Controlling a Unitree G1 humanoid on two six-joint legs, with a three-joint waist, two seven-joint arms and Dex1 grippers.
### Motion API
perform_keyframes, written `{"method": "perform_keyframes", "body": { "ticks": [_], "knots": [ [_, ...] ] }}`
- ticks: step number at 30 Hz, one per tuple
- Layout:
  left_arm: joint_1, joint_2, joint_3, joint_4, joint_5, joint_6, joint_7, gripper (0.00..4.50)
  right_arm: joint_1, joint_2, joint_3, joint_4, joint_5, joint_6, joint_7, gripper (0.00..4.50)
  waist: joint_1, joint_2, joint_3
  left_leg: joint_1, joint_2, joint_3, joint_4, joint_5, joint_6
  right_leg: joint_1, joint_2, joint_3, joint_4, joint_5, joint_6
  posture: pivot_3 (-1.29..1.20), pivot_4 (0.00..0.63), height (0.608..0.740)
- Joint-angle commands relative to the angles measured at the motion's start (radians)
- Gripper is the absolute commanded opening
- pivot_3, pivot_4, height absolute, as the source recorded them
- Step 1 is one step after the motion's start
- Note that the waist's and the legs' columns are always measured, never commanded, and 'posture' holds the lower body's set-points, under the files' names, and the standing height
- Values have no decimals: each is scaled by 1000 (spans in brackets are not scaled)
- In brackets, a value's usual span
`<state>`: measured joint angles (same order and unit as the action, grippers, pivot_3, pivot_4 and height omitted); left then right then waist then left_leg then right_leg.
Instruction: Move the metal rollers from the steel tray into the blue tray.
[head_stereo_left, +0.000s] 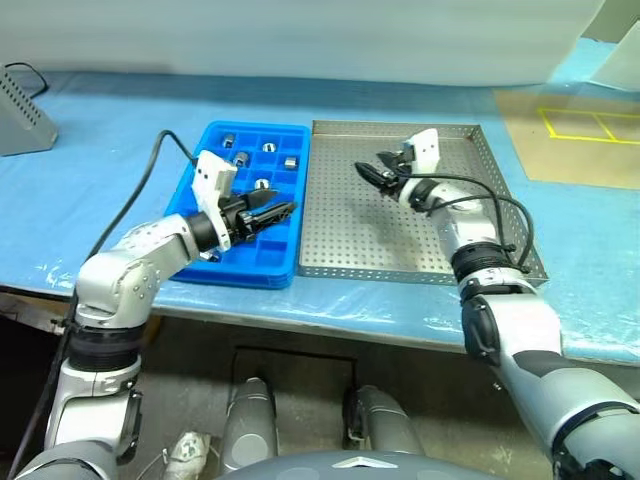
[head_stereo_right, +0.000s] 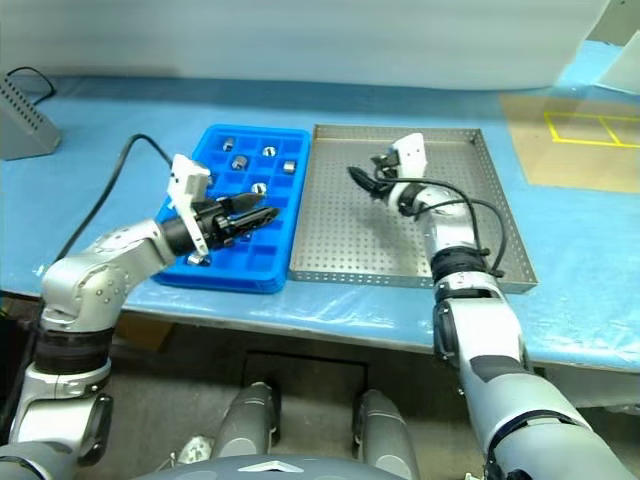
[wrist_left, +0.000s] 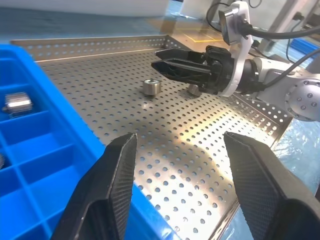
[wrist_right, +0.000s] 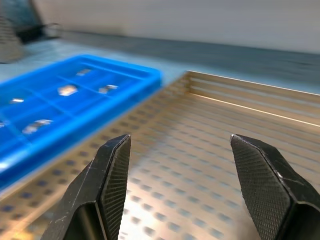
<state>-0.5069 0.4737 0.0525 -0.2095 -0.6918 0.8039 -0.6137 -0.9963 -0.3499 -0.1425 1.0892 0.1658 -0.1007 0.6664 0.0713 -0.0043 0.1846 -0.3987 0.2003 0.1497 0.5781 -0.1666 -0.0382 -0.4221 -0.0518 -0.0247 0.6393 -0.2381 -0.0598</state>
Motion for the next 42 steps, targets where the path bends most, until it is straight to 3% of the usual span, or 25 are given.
{"method": "perform_keyframes", "body": {
  "ticks": [1, 7, 19, 38, 42],
  "knots": [
    [-31, 0, -11, 21, 25, -40, -35, 2985, -13, -42, -43, 31, 4, -54, -53, 3247, -10, 0, 0, 0, 0, 0, 0, 0, 0, 0, 0, 0, 0, 0, 0, -92, 150, 740],
    [-52, -7, -22, 77, 57, -66, -64, 2985, 24, -64, -56, 69, -13, -90, -108, 3247, -36, 0, 0, 0, 0, 0, 1, 1, 2, 0, 0, 1, 0, 0, 0, -112, 150, 740],
    [-64, -23, -29, 61, 70, -54, -75, 2985, 22, -47, -58, 175, -62, -97, -299, 3247, -32, 0, 0, 0, 0, 1, 2, 1, 4, 0, 0, 1, 1, 0, 0, -101, 150, 740],
    [-43, -21, -21, 40, 72, -43, -54, 2985, 40, -34, -65, 182, -70, -117, -309, 3247, -32, 0, 0, 0, 0, 1, 2, 0, 4, 0, 0, 1, 1, 0, 0, -91, 150, 740],
    [-39, -22, -24, 30, 70, -38, -50, 2985, 43, -35, -53, 181, -89, -118, -342, 2324, -32, 0, 0, 0, 0, 1, 2, 0, 4, 0, 0, 1, 1, 0, 0, -91, 150, 740]
  ]
}}
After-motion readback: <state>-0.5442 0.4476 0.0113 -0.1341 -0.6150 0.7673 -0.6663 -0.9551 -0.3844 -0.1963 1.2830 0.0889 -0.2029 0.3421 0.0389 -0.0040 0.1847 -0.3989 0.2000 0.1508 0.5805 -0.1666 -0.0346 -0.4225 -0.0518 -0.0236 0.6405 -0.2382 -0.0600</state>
